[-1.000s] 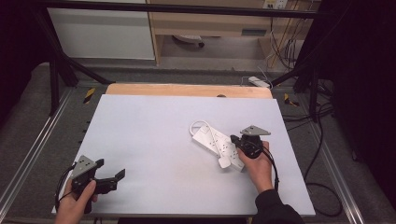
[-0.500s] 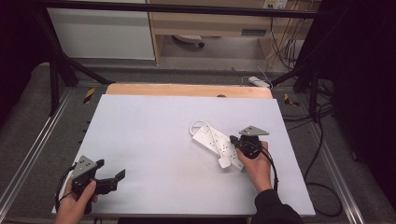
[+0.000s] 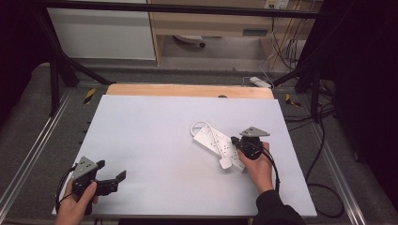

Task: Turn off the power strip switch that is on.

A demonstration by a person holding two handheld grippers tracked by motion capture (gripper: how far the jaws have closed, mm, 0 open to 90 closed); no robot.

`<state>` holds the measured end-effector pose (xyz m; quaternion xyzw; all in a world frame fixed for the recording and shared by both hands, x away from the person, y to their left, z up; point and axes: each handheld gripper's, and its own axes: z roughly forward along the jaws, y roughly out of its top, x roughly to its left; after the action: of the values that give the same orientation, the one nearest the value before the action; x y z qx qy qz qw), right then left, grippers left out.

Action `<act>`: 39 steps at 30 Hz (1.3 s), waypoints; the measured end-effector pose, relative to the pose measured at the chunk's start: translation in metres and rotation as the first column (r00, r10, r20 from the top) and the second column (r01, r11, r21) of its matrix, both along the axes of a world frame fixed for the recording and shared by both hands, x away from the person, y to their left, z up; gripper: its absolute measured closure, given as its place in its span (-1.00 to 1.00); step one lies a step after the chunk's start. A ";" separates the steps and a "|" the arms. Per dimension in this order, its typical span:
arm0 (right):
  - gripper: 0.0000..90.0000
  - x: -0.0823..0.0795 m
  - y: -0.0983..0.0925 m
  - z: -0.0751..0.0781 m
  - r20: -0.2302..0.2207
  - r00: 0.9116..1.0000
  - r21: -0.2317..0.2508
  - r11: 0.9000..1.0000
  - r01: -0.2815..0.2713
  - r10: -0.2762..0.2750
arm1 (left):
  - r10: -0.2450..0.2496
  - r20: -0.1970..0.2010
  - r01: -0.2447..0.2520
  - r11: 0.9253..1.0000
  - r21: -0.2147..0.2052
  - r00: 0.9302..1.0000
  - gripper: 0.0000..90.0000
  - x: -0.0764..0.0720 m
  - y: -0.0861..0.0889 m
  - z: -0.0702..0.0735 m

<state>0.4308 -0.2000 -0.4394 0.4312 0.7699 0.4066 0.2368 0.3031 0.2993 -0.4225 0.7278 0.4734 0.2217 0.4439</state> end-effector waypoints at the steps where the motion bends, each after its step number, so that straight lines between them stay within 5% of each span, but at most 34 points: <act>1: 1.00 0.000 0.000 0.000 -0.003 1.000 -0.002 1.000 -0.001 0.001 | 0.000 0.000 0.000 1.000 0.000 1.000 -0.85 0.000 0.000 0.000; 39: 1.00 0.000 0.000 -0.003 0.004 1.000 -0.011 1.000 -0.003 0.003 | -0.005 0.002 0.005 1.000 0.007 1.000 -0.85 -0.001 0.000 0.000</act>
<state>0.4308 -0.2001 -0.4427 0.4279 0.7723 0.4034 0.2402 0.3025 0.2988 -0.4225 0.7304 0.4704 0.2226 0.4424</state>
